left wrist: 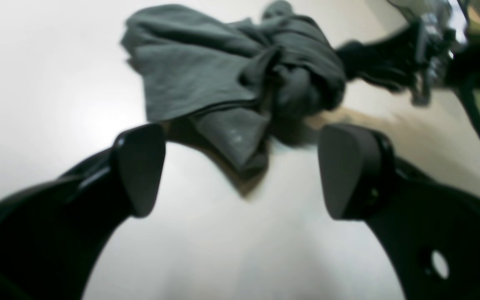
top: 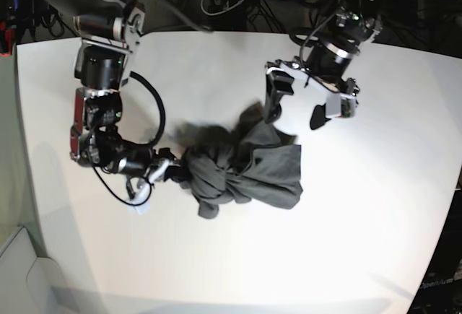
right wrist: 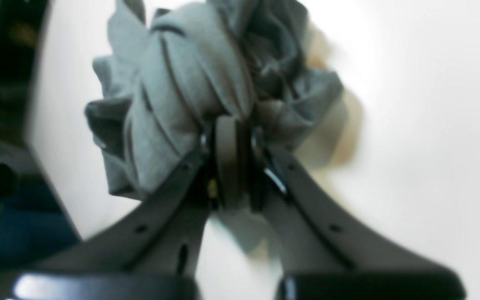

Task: Layout the t-shirt on the table in an organized manner, then fold the t-shirt properly
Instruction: 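Lower the left gripper onto the shirt bundle beside the right gripper and grasp, then hold the bundle with both grippers and pull them apart to stretch it, then lift the shirt with the left gripper and drag it away from the right gripper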

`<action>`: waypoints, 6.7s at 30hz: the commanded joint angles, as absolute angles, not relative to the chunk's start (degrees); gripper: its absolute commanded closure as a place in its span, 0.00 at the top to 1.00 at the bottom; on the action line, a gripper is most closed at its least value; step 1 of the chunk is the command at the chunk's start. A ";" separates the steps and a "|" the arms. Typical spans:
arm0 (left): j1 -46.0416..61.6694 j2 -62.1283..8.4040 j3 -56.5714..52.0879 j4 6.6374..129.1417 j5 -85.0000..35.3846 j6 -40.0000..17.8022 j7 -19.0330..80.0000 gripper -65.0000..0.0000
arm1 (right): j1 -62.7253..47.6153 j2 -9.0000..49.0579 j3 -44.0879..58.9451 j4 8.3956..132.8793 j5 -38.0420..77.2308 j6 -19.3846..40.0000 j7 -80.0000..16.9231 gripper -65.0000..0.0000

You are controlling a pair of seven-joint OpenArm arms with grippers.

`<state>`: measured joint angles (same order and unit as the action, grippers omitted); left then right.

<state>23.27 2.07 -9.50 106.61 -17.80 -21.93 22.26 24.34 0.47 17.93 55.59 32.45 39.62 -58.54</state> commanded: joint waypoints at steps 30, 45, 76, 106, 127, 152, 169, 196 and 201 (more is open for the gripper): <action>4.35 2.15 12.18 91.30 4.44 -8.92 20.35 0.86 | 24.75 -1.89 27.74 53.05 33.71 36.79 -63.43 0.00; 5.76 -1.10 19.03 86.90 4.62 -9.10 10.24 0.86 | 25.63 -0.48 27.74 53.05 33.71 36.79 -63.25 0.00; 1.98 -0.75 20.00 82.33 4.26 -8.57 10.24 0.43 | 25.54 -0.57 27.30 52.97 33.63 36.79 -63.25 0.00; 0.84 -0.66 17.71 80.84 4.18 -8.48 10.24 0.65 | 25.54 0.31 24.04 52.97 33.63 36.79 -62.11 0.00; -4.53 1.36 20.09 71.52 4.62 -9.01 10.24 0.44 | 25.45 -0.04 24.04 52.88 33.63 36.79 -62.20 0.00; 8.22 -8.04 11.82 89.19 4.09 -9.10 10.33 0.01 | 25.54 0.40 24.40 52.62 33.63 36.44 -59.21 0.00; 19.47 -6.81 -4.88 95.34 4.00 -15.43 7.16 0.01 | 25.71 0.92 26.77 52.53 33.54 34.77 -57.10 0.00; 23.52 -0.66 -32.48 97.45 -8.57 -24.57 7.87 0.01 | 26.77 0.84 27.30 52.88 33.63 34.68 -58.77 0.00; 23.52 -0.66 -32.57 97.71 -8.66 -24.48 7.87 0.01 | 28.09 0.75 22.02 53.05 33.63 34.95 -61.93 0.00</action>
